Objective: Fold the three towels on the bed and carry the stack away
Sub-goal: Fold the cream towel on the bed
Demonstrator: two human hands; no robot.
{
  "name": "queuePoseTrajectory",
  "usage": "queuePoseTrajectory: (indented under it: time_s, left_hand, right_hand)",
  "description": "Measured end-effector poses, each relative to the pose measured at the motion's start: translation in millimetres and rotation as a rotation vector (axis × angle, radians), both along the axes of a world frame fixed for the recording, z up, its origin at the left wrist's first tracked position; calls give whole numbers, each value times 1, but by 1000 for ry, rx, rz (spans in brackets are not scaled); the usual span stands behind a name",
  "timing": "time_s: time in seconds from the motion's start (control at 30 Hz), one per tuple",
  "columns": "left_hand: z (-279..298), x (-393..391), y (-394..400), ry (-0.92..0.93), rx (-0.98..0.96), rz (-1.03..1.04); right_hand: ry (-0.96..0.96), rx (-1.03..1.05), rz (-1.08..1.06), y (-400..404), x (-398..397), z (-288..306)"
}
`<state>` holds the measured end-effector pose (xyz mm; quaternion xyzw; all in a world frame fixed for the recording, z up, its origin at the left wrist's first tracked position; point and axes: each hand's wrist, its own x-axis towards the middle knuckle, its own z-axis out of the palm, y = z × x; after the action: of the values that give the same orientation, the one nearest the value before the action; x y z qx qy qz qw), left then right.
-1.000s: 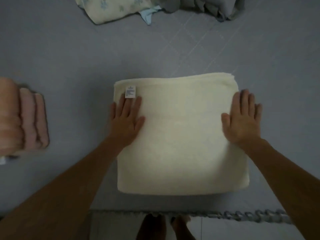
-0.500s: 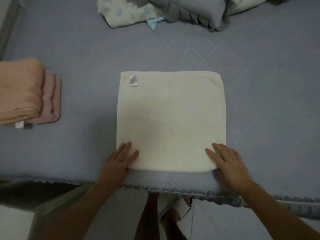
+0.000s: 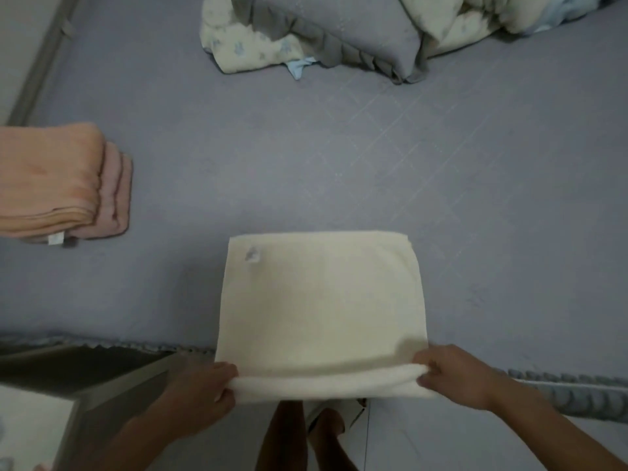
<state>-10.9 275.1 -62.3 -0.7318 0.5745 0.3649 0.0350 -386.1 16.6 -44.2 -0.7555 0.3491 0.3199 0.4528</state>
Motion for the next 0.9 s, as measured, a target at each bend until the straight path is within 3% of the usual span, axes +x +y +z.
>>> queuePoseTrajectory:
  time_s: [0.1,0.33,0.5,0.6,0.73,0.83,0.9]
  left_hand:
    - [17,19,-23,146,35,202]
    - [-2,68,-138,175,-298,751]
    - [-58,70,-179,137,-126,898]
    - [-64,60,-180,153,-183,1008]
    - [-59,60,-173,27,-220,1031]
    - [-57,62,-167,192,-109,1146]
    - [-58,68,-166,380,9,1182]
  right_hand:
    - [-23,152,-335,-25,9,19]
    - [-153,-338,-632,-113,67,-9]
    - [-48,-387,-983,-112,96,-55]
    - [39,-359,-1080,-92,94,-65]
    - [133,-156,-1161,-71,86,-55]
    - [108,-34,-1146,-64,83,-50]
    - [98,-115,-1090,-72,88,-49]
